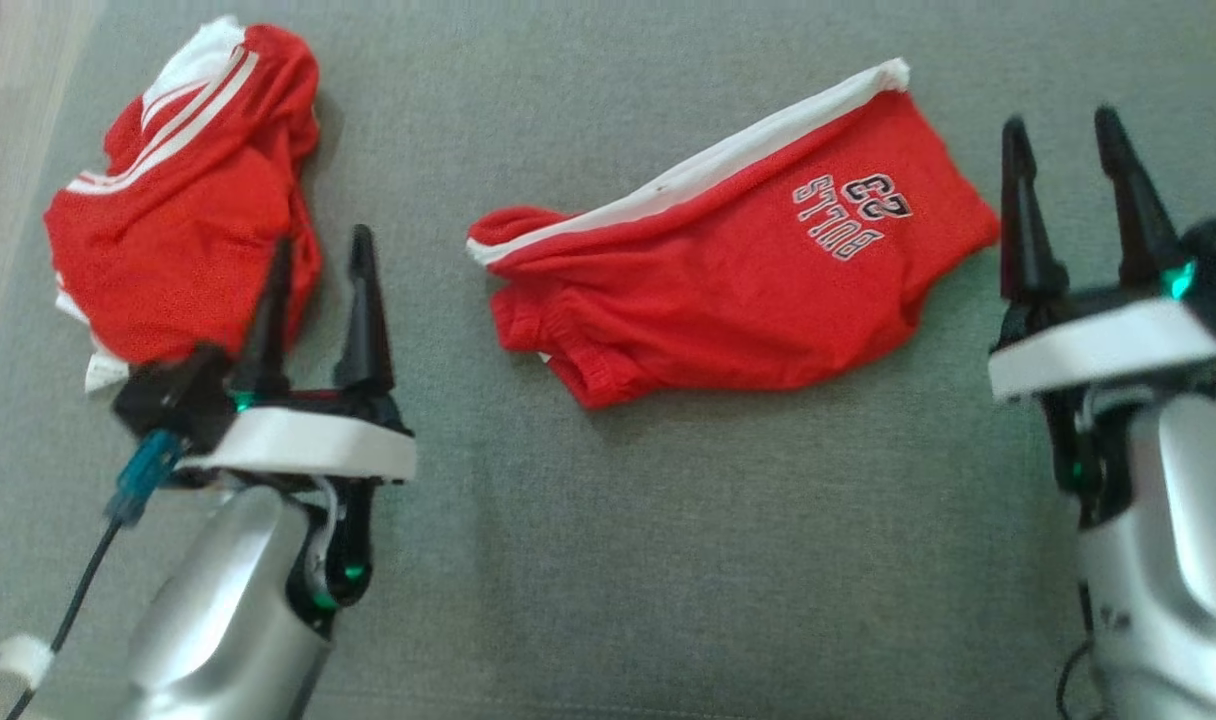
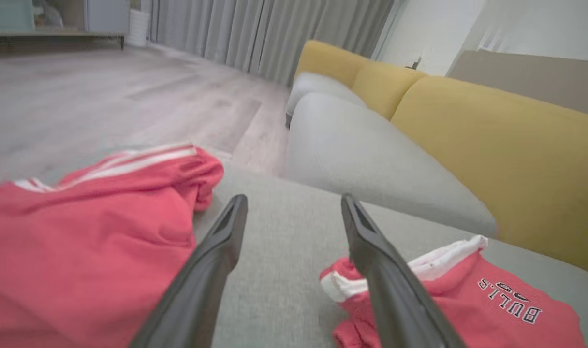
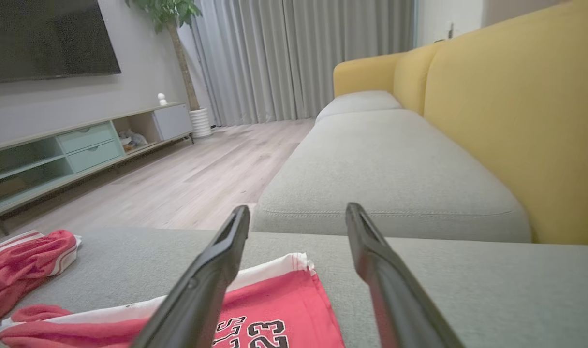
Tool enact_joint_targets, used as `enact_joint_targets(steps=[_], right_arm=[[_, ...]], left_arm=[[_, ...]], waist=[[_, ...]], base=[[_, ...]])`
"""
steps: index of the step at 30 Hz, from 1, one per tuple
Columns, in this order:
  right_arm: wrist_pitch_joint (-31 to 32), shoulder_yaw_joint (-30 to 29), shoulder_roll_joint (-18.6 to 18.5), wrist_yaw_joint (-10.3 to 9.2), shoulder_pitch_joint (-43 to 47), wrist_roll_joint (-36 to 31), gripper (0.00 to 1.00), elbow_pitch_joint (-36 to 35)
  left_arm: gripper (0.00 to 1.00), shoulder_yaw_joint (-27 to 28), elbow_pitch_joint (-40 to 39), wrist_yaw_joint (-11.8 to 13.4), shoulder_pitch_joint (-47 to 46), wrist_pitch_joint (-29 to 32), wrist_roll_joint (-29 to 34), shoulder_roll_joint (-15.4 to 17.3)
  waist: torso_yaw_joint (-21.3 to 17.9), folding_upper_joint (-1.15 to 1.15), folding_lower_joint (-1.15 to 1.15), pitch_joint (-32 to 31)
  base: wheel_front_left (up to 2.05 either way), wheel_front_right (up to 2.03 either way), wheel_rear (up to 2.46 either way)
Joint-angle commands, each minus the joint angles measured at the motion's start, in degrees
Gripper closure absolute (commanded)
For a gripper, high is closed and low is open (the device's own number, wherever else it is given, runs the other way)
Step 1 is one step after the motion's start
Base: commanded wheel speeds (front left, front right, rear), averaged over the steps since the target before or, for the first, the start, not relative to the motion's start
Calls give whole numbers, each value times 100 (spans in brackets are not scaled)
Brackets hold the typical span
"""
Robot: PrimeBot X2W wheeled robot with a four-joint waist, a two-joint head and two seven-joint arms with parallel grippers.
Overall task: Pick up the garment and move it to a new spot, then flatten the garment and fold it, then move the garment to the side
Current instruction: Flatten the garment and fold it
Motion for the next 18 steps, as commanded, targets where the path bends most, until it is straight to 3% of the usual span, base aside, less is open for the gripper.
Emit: enact_joint_targets(steps=[1, 9, 18], right_arm=[[-7, 57, 111, -11, 192, -115, 0, -427], [424, -134, 376, -11, 1369, -409, 0, -1745], [810, -207, 439, -11, 2340, -298, 0, -2384]], left_arm=[[0, 312, -352, 153, 23, -101, 238, 236], [0, 524, -1061, 537, 563, -173, 1135, 645], [0, 450, -975, 656, 1072, -88, 1270, 872]], waist=[[-102, 0, 1, -128], [-300, 0, 1, -342], [-457, 0, 1, -512]], base=[[0, 0, 0], [0, 0, 0], [0, 0, 0]])
